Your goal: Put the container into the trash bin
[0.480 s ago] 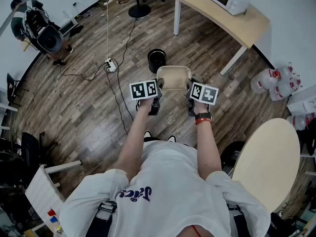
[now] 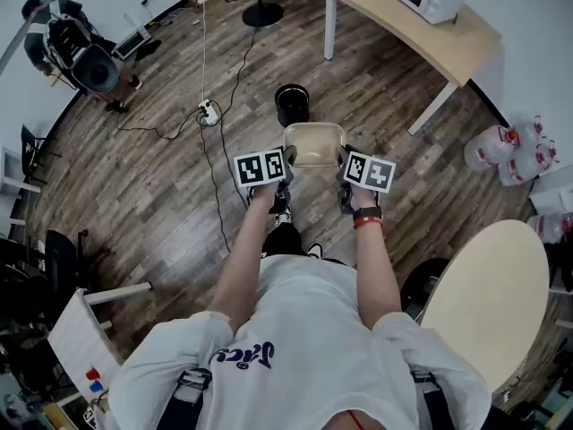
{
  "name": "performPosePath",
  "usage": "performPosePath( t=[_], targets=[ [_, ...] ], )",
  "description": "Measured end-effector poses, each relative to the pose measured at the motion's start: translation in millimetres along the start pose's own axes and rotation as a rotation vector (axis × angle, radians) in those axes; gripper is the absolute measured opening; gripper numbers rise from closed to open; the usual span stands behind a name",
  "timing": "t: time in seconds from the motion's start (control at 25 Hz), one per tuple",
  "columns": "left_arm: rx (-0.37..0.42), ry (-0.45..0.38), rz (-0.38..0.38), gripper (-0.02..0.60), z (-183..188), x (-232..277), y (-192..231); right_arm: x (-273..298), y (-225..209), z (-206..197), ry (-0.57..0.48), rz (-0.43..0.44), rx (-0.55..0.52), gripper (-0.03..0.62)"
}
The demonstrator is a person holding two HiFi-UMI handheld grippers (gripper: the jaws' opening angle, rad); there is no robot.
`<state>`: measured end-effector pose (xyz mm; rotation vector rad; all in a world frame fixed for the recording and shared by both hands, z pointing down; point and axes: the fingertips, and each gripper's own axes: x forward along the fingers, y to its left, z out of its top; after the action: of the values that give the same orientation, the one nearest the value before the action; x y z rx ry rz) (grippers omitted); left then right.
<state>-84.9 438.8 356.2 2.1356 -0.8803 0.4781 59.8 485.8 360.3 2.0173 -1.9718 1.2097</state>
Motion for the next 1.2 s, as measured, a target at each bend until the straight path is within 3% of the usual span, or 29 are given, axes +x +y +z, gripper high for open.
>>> performPosePath(
  t=[0.28,0.64,1.2],
  targets=[
    [-0.036,-0.004,0.015,0.133,20.2,37.2,28.1,49.7,-7.9,16.0,0.012,0.015,0.004,0.106],
    [-0.072,-0.025,0.041,0.133,92.2,75.6,69.5,125.3,5.5,65.9,0.048,0.03,0.047,0.109],
    [-0.118,-0.03,0.062,0.133,184.1,136.4,128.7,232.4,22.5,132.8,0.096,0.066,0.021,0.117]
  ],
)
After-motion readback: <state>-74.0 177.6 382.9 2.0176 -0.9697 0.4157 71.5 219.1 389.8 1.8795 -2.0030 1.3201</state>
